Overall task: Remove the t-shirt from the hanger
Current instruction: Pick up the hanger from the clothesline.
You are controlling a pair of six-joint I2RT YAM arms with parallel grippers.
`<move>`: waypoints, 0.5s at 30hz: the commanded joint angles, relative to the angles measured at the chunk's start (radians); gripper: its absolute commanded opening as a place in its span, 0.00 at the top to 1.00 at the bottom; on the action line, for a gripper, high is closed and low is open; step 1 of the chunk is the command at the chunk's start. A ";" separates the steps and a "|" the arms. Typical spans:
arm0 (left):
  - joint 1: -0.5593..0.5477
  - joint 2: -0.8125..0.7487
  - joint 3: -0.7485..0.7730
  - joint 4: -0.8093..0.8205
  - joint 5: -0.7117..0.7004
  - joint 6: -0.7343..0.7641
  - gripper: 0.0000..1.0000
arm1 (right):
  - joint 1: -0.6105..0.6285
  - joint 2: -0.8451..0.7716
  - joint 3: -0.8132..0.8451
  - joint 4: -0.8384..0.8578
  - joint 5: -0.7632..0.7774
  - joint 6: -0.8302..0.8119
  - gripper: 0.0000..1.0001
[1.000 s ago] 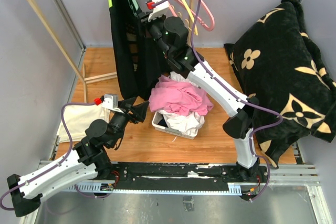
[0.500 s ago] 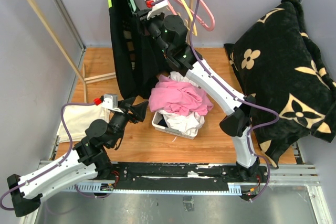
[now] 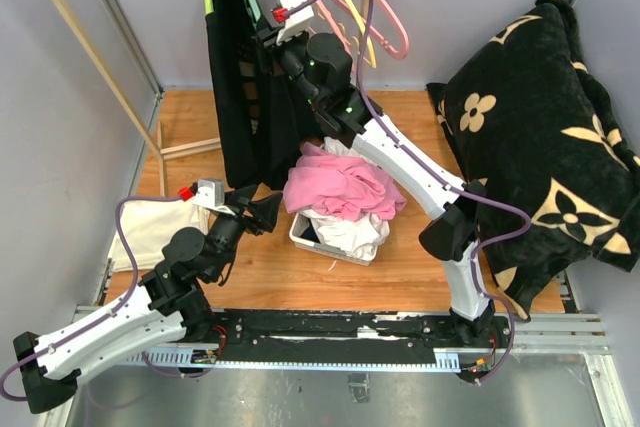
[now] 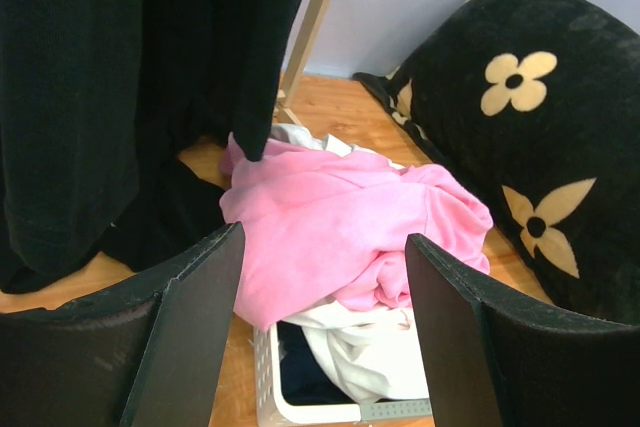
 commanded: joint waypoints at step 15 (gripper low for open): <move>-0.009 -0.029 0.014 -0.010 -0.035 0.005 0.30 | -0.007 0.047 0.104 -0.004 0.014 0.001 0.74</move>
